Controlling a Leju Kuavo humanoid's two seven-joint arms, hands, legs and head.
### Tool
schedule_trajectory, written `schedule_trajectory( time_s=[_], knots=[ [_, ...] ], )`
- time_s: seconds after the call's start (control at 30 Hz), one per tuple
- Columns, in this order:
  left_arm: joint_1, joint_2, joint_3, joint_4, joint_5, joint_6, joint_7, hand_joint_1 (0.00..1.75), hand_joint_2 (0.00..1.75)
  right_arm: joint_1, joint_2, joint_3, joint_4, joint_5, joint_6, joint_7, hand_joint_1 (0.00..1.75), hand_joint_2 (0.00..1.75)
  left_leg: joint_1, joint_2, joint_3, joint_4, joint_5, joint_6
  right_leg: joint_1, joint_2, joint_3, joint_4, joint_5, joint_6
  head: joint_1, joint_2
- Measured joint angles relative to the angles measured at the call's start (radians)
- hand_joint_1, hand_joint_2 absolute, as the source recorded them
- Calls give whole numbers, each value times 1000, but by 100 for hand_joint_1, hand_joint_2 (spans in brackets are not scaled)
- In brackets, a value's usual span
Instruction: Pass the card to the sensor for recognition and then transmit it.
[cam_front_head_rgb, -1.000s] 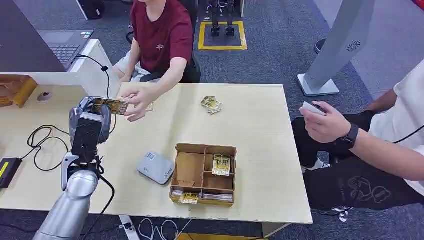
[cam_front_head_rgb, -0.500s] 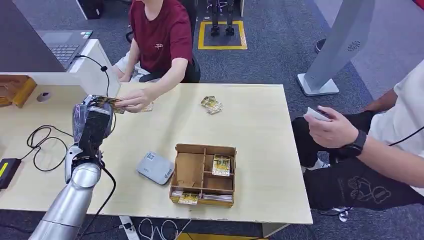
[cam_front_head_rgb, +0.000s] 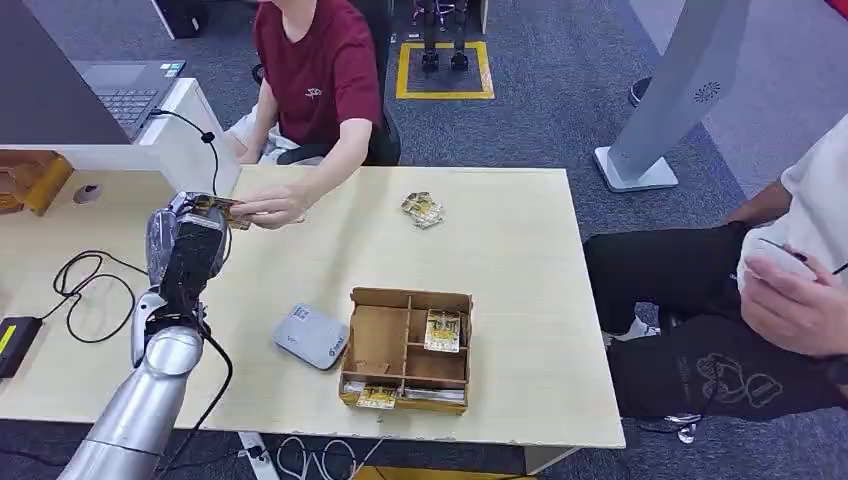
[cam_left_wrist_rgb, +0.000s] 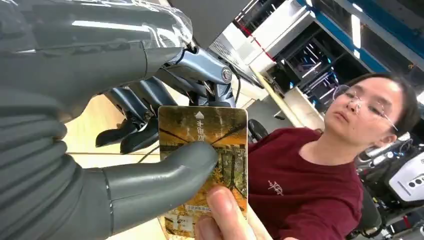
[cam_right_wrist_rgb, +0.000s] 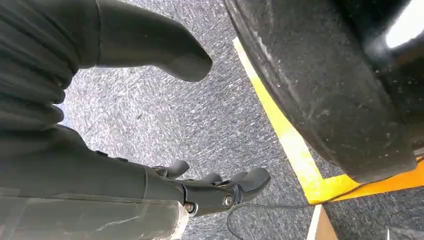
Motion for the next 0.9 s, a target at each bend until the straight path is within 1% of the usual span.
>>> schedule_trajectory(
  time_s=[0.03,0.07,0.23,0.3,0.43,0.5,0.53,0.57,0.63,0.7,0.77,0.83,0.9],
  knots=[
    [0,0,0,1,0,0,0,175,175,0,0,0,0,0,0,0,0,175,0,0,0,0,0,0,0,0,0,0,0,0,0,0],
    [-1,0,0,1,0,0,0,0,175,0,0,0,0,0,0,0,0,175,0,0,0,0,0,0,0,0,0,0,0,0,0,0],
    [-4,0,0,6,-6,0,0,0,175,0,-2,0,0,-2,-2,-3,0,175,0,0,0,0,0,0,0,0,0,0,0,0,0,0],
    [-4,0,1,6,8,2,1,0,175,0,-2,0,0,-3,-3,-3,0,175,0,0,0,0,0,0,0,0,0,0,0,0,0,0],
    [-1,2,9,5,14,16,10,0,175,0,-2,0,0,-6,-4,-2,0,175,0,0,0,0,0,0,0,0,0,0,0,0,0,0],
    [20,16,20,-13,11,26,4,0,175,1,-2,0,0,-17,-6,0,0,175,0,1,0,0,0,0,0,1,0,0,0,0,0,0],
    [41,26,28,-37,18,25,-5,0,175,2,-2,0,0,-26,-8,-1,0,175,0,3,0,0,-1,0,0,3,0,0,0,0,0,0],
    [67,40,39,-65,52,0,-14,0,175,6,-2,0,1,-30,-12,-3,0,175,0,3,0,0,-1,0,0,3,0,1,0,0,1,0],
    [147,69,67,-164,123,-80,-41,0,175,14,-2,-1,7,-43,-25,-14,0,175,0,4,1,0,-2,-1,0,5,-1,0,-1,-1,0,0],
    [211,92,90,-244,129,-108,-59,0,175,20,-2,-3,13,-46,-32,-28,0,175,0,3,-1,0,-2,-1,0,4,-2,0,-2,0,0,0],
    [272,117,114,-332,113,-138,-64,0,175,22,-2,-7,22,-56,-40,-39,0,175,1,3,-1,0,-2,-1,0,4,-2,0,-2,0,0,0],
    [307,130,132,-392,98,-157,-56,0,175,21,-2,-11,27,-55,-48,-44,0,175,1,3,-2,0,-2,-1,0,3,-2,0,-2,1,0,0],
    [329,135,149,-431,89,-164,-53,0,175,18,-1,-15,32,-55,-53,-45,0,175,0,2,-2,0,-2,-1,0,2,-2,0,-3,1,0,0]
  ],
)
